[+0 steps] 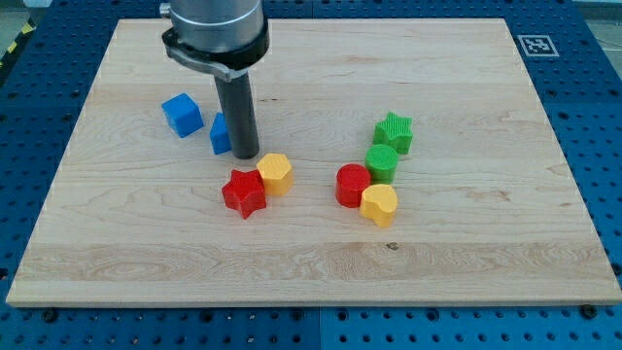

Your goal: Push the red star below the yellow hexagon

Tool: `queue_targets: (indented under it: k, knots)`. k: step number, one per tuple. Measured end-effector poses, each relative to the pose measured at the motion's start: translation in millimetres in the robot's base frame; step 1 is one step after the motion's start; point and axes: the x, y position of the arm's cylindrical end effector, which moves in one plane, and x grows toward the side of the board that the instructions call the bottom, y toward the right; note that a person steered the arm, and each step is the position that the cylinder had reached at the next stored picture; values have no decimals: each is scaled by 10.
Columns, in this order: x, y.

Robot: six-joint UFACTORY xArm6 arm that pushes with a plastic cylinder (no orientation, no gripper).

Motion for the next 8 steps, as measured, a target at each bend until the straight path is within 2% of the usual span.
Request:
queue_targets:
  k: [1,3,4,5,7,8]
  knots:
    - [-228,-21]
    - [-251,-683]
    - [-251,-720]
    - [-256,-392]
    - [-760,97]
    - [-770,129]
